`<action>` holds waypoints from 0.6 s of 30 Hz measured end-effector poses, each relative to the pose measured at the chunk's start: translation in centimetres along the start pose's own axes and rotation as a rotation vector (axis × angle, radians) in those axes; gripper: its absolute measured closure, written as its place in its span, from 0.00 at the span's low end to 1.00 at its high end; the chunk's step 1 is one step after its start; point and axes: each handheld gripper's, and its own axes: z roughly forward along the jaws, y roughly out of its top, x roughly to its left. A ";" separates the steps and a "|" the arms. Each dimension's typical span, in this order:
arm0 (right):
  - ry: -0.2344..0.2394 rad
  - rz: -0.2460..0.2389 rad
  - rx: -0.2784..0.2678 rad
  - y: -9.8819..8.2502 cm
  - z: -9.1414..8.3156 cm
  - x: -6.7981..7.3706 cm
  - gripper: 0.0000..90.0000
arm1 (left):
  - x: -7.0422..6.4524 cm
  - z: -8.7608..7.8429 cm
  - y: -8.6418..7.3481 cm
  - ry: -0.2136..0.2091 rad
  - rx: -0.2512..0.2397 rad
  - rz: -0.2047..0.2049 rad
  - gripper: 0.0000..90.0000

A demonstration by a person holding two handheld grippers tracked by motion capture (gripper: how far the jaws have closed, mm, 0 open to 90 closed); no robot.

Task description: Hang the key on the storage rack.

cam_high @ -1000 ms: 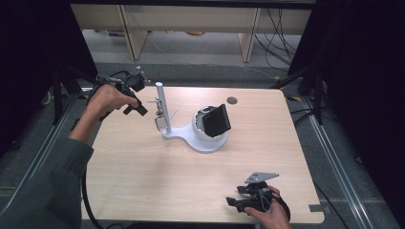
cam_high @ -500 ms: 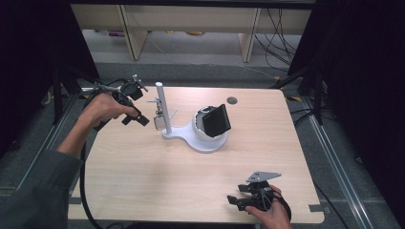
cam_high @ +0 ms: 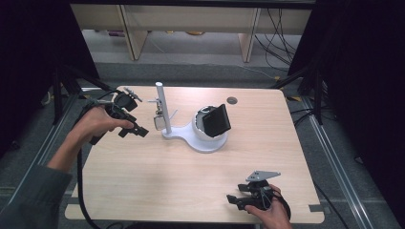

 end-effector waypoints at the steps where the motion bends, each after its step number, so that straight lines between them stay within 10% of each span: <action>1: 0.005 0.034 0.007 0.0 0.0 0.3 0.38 | -0.1 0.0 -0.1 -0.002 -0.006 0.004 0.30; 18: 0.003 0.019 0.010 0.2 0.0 0.0 0.37 | -1.5 1.1 -3.7 -0.033 -0.057 0.026 0.23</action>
